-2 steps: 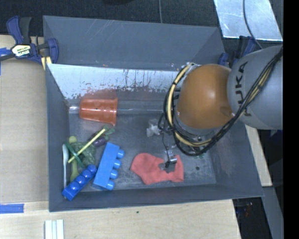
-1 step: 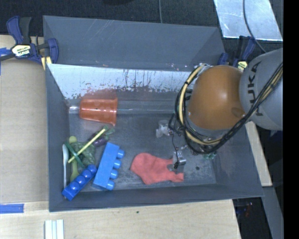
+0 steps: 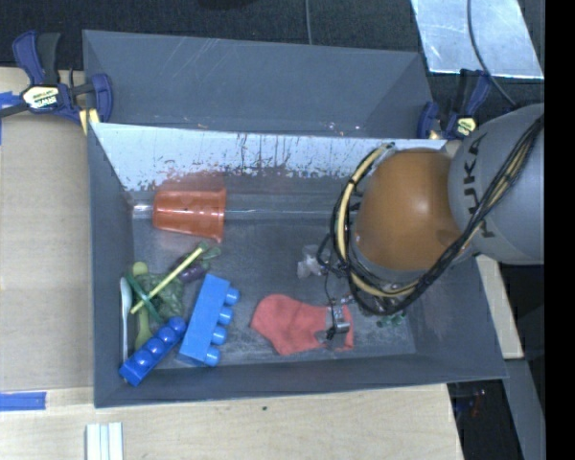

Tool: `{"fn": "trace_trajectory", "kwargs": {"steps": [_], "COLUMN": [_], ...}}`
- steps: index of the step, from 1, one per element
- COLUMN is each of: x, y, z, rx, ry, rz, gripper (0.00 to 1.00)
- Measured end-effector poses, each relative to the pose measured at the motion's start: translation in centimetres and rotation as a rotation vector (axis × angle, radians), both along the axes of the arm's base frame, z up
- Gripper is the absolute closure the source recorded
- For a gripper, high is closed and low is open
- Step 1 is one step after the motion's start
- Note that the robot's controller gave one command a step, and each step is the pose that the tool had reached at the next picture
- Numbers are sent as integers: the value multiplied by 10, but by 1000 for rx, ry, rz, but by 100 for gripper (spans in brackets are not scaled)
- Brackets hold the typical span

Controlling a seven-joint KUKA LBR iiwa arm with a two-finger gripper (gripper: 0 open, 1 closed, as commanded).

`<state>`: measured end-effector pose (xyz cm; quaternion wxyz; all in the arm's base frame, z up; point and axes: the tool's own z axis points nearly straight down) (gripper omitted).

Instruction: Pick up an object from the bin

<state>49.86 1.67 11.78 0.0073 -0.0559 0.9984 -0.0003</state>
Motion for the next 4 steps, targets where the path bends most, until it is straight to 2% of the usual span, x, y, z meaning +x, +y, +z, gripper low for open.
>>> {"fn": "trace_trajectory", "kwargs": {"steps": [1,2,3,4], "x": [-2,-13,-13,-2], "y": [8,6,6,13], "z": [-15,-39,-39,31], "rx": [2,1,1,-1], "ry": [-4,4,4,5], "rz": [-108,-82,-83,1], "gripper": [0,100,100,100]}}
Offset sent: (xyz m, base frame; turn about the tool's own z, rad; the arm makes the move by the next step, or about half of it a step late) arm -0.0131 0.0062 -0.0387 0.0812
